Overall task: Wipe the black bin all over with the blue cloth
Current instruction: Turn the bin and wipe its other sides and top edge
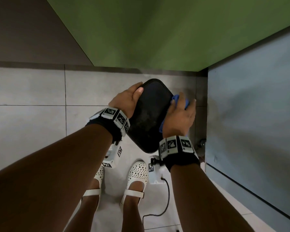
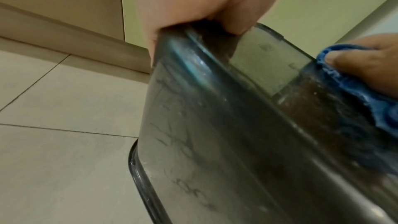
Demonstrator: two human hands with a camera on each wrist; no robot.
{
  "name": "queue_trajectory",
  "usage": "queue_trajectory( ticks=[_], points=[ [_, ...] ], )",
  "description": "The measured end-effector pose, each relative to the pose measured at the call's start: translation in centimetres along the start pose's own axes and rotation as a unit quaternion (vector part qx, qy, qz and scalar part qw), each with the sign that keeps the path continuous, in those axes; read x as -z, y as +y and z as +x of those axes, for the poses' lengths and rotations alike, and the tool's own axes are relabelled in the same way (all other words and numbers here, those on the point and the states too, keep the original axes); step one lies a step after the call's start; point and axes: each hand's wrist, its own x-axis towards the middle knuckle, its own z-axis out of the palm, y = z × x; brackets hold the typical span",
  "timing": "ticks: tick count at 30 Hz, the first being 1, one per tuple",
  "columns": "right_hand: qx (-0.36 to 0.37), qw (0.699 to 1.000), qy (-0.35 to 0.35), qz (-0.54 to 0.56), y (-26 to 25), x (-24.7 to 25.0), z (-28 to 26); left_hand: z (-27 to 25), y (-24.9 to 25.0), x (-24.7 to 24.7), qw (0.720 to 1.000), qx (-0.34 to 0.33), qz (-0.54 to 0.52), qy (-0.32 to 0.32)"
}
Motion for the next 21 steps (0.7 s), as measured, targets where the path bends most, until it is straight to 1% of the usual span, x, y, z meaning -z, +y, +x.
queue_trajectory(
  ticks=[1, 2, 3, 4, 5, 6, 7, 8, 10, 12, 14, 16, 18, 19, 20, 21],
  points=[
    [-0.054, 0.998, -0.015, 0.009, -0.3, -0.3, 0.1, 0.0, 0.0, 0.0, 1.0, -0.001, 0.0, 0.001],
    [-0.087, 0.996, -0.006, 0.016, -0.9, -0.6, 0.5, 0.1, 0.0, 0.0, 1.0, -0.001, 0.001, 0.002],
    [-0.092, 0.995, 0.026, 0.016, -1.7, -0.7, 0.8, 0.0, 0.0, 0.1, 1.0, -0.002, 0.003, 0.001],
    [-0.071, 0.997, 0.036, 0.014, -2.7, -0.8, 1.0, 0.0, 0.1, 0.2, 1.0, -0.006, 0.005, -0.002],
    [-0.037, 0.999, 0.006, 0.011, -3.7, -0.9, 1.2, -0.1, 0.2, 0.3, 1.0, -0.012, 0.005, -0.005],
    [0.007, 0.999, -0.047, 0.013, -4.9, -1.0, 1.4, -0.1, 0.3, 0.3, 1.0, -0.018, 0.004, -0.007],
    [0.051, 0.995, -0.087, 0.018, -6.1, -1.1, 1.6, -0.3, 0.4, 0.4, 1.0, -0.024, 0.002, -0.006],
    [0.084, 0.991, -0.106, 0.019, -7.0, -1.2, 1.9, -0.4, 0.4, 0.5, 1.0, -0.026, -0.001, -0.004],
    [0.119, 0.986, -0.114, 0.012, -7.8, -1.4, 2.3, -0.4, 0.4, 0.4, 1.0, -0.026, -0.013, 0.004],
    [0.124, 0.985, -0.122, 0.009, -7.1, -1.0, 2.3, -0.4, 0.3, 0.3, 0.999, -0.021, -0.024, 0.01],
    [0.079, 0.99, -0.116, -0.009, -4.9, -0.3, 1.9, -0.3, 0.1, 0.1, 1.0, -0.011, -0.023, 0.011],
    [-0.008, 0.994, -0.101, -0.028, -2.2, 0.7, 1.0, -0.1, -0.1, 0.0, 1.0, -0.006, -0.021, 0.007],
    [-0.113, 0.988, -0.102, -0.022, -0.6, 1.1, 0.2, 0.0, -0.2, 0.0, 1.0, -0.008, -0.026, 0.004],
    [-0.148, 0.984, -0.095, -0.016, -0.3, 1.0, 0.1, 0.1, -0.3, -0.1, 0.999, -0.009, -0.032, 0.003],
    [-0.162, 0.983, -0.082, -0.016, -0.3, 0.9, 0.2, 0.1, -0.3, -0.3, 0.999, -0.008, -0.039, 0.002],
    [-0.162, 0.984, -0.071, -0.02, -0.5, 0.7, 0.6, 0.1, -0.2, -0.5, 0.999, -0.006, -0.047, 0.004]
  ],
)
